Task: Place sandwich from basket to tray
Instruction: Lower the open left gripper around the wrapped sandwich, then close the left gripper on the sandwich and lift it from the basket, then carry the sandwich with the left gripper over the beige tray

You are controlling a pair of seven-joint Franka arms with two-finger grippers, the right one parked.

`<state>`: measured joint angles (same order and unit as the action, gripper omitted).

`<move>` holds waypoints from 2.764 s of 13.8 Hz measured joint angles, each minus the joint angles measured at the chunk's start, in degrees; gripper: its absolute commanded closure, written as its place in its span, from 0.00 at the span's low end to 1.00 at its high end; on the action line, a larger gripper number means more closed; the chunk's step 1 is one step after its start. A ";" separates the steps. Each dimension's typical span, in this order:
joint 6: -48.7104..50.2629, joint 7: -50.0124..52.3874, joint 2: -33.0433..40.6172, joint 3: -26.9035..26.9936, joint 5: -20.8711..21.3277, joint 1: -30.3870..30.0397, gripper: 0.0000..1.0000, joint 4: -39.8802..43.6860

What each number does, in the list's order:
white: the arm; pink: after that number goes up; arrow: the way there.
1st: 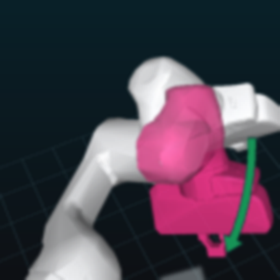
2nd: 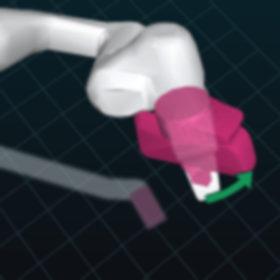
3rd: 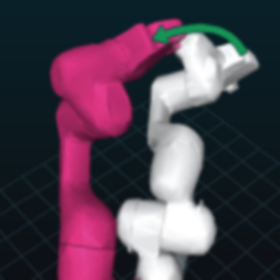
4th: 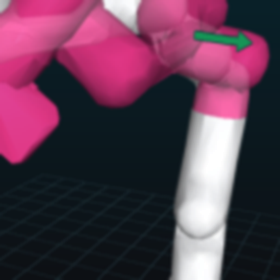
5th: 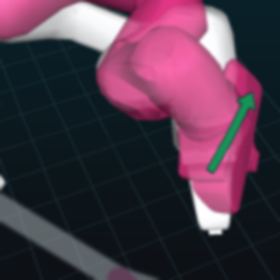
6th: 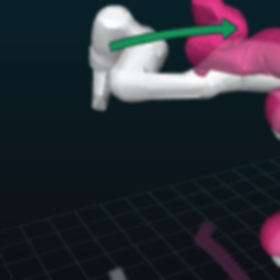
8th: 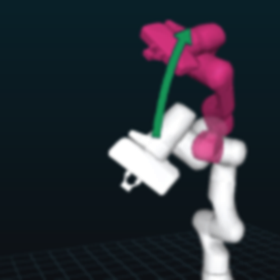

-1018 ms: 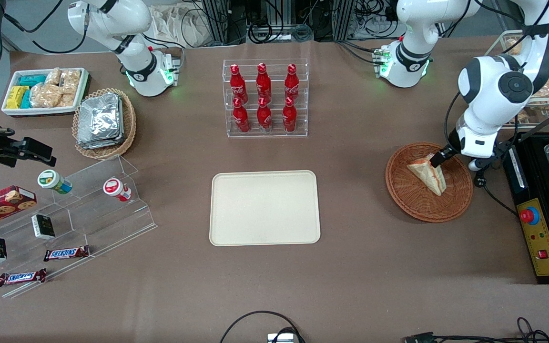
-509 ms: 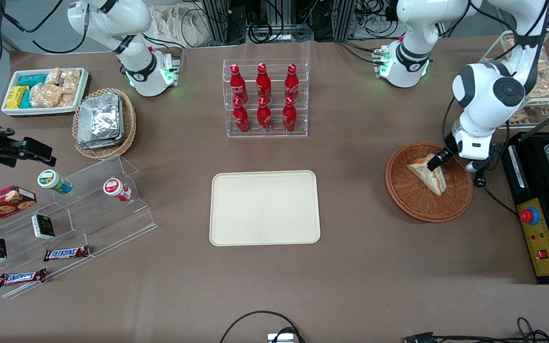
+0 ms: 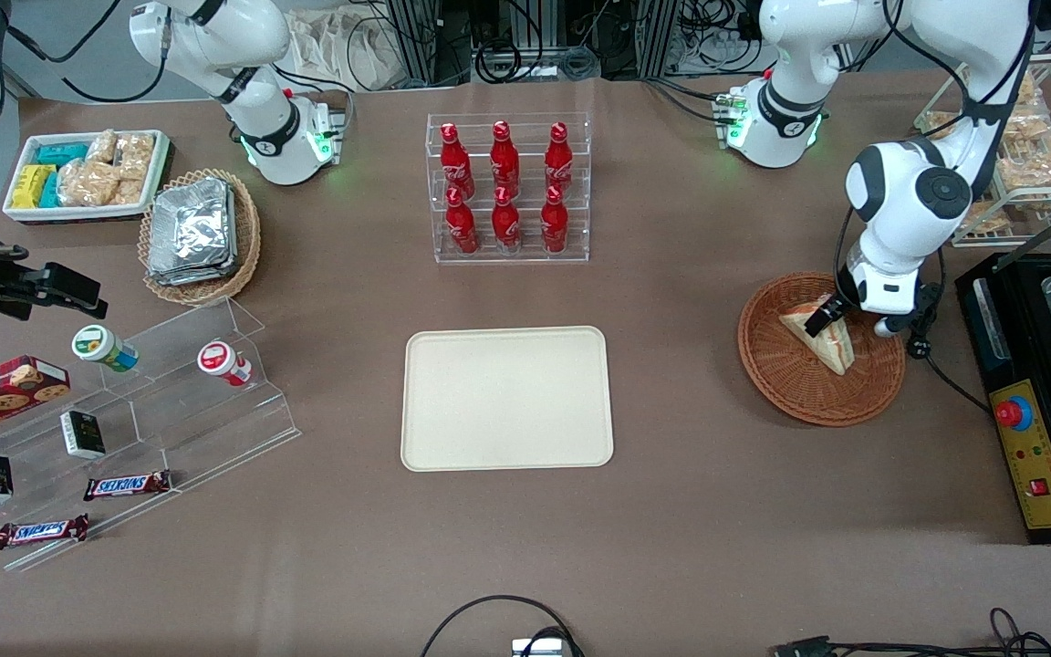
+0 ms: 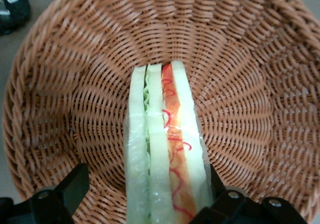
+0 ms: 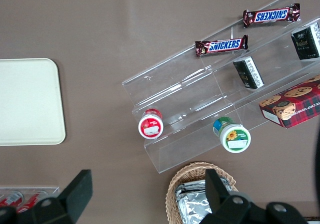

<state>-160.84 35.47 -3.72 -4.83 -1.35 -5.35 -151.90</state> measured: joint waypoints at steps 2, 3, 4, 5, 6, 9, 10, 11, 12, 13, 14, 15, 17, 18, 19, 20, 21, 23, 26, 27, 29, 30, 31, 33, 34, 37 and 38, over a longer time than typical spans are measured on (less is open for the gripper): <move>-0.64 0.53 -0.81 -0.10 0.00 0.08 0.45 0.00; -0.74 0.94 -0.84 -0.13 0.00 0.11 0.62 0.00; -0.88 1.35 -0.84 -0.14 0.00 0.15 0.71 0.00; -1.07 1.78 -0.83 -0.16 0.00 0.31 0.74 0.01; -1.20 2.31 -0.83 -0.22 0.00 0.67 0.76 0.06; -1.22 2.73 -0.65 -0.48 0.01 1.42 0.76 0.55; -1.21 2.73 -0.34 -0.60 0.04 1.47 0.76 0.79; -0.99 2.61 0.22 -0.84 0.12 1.48 0.76 0.99; -0.06 2.26 1.18 -1.28 0.19 1.50 0.76 1.26; 2.35 1.39 2.61 -1.74 0.21 1.54 0.76 1.86; 5.91 0.00 4.47 -2.05 0.22 1.59 0.76 2.81; 9.90 -2.04 6.55 -2.25 0.23 1.60 0.76 4.00; 16.94 -7.31 10.44 -2.84 0.24 1.65 0.76 6.43; 19.47 -10.15 11.80 -3.07 0.24 1.69 0.76 7.50; 21.65 -13.22 12.72 -3.31 0.25 1.72 0.76 8.62; 24.13 -16.18 13.31 -3.71 0.25 1.73 0.76 9.94; 26.98 -18.79 13.58 -4.14 0.25 1.74 0.75 11.62; 32.25 -22.57 13.67 -4.91 0.25 1.77 0.75 15.75; 39.24 -26.03 13.41 -7.79 0.25 1.81 0.75 22.49; 41.02 -26.28 12.98 -9.25 0.25 1.84 0.75 24.72; 42.53 -26.34 11.80 -11.95 0.25 1.95 0.75 28.15; 42.59 -26.38 11.04 -13.14 0.25 1.98 0.75 29.33; 42.60 -26.40 10.03 -14.40 0.25 1.99 0.75 30.58; 42.60 -26.41 7.54 -16.88 0.25 2.03 0.75 33.25; 42.60 -26.39 6.17 -18.00 0.25 2.03 0.75 34.67; 42.60 -23.48 1.98 -20.87 2.33 2.01 0.75 38.85; 42.60 -20.65 0.25 -22.16 4.39 2.02 0.75 40.40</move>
<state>-118.24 14.81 -3.47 -26.99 3.03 -3.33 -111.50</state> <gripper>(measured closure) 0.744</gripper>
